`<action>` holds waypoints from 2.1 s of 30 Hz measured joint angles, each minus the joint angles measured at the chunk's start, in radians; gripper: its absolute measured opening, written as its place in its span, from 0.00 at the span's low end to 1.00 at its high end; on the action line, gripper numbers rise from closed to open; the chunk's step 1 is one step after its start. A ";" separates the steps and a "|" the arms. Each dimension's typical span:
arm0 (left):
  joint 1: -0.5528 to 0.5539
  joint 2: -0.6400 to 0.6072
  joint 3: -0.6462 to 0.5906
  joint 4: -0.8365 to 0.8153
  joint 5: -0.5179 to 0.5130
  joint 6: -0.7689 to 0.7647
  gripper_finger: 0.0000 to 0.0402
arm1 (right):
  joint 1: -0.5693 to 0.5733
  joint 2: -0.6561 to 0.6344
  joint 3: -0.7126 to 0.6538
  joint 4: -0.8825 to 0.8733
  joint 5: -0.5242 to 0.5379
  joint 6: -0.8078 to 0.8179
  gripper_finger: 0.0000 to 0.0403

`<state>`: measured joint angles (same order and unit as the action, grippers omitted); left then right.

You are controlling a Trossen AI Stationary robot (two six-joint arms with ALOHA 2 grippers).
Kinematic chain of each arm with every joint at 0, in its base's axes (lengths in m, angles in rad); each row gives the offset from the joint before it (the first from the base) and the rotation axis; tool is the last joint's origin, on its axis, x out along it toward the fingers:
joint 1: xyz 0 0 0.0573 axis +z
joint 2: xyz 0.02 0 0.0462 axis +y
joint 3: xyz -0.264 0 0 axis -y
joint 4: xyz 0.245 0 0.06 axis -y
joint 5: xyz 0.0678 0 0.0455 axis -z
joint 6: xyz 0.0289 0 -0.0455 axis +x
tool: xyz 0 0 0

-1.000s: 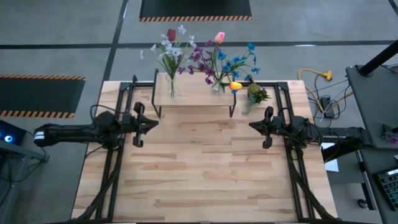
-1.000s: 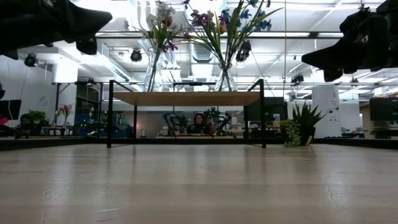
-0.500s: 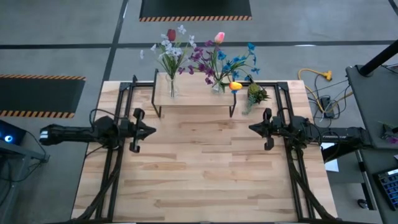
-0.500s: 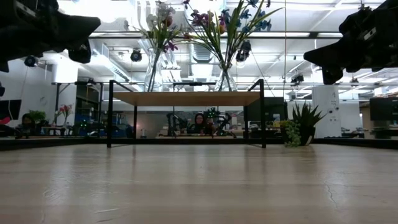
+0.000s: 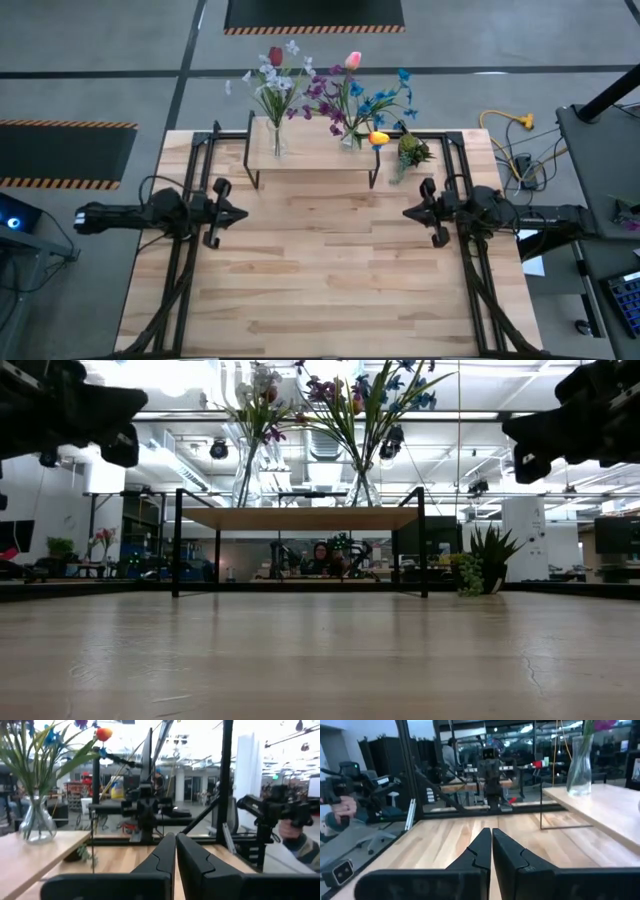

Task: Pick and place flowers into a vace then onto a shelf
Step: Return to Home Position

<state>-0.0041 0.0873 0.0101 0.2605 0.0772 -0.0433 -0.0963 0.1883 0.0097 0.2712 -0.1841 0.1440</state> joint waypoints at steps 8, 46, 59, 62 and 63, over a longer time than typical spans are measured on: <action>-0.009 -0.083 0.000 -0.158 -0.005 -0.021 0.00 | 0.000 -0.005 0.000 -0.084 0.139 0.041 0.02; -0.009 -0.052 0.000 -0.198 0.000 -0.022 0.00 | 0.015 0.005 0.000 -0.065 0.151 -0.099 0.02; -0.009 -0.052 0.000 -0.198 -0.001 -0.022 0.00 | 0.015 0.005 0.000 -0.065 0.154 -0.100 0.02; -0.009 -0.049 0.000 -0.198 -0.001 -0.022 0.00 | 0.015 0.005 0.000 -0.065 0.153 -0.099 0.02; -0.009 -0.048 0.000 -0.198 -0.001 -0.022 0.00 | 0.015 0.005 0.000 -0.065 0.153 -0.100 0.02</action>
<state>-0.0128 0.0390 0.0105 0.0625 0.0761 -0.0654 -0.0811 0.1932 0.0093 0.2059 -0.0307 0.0444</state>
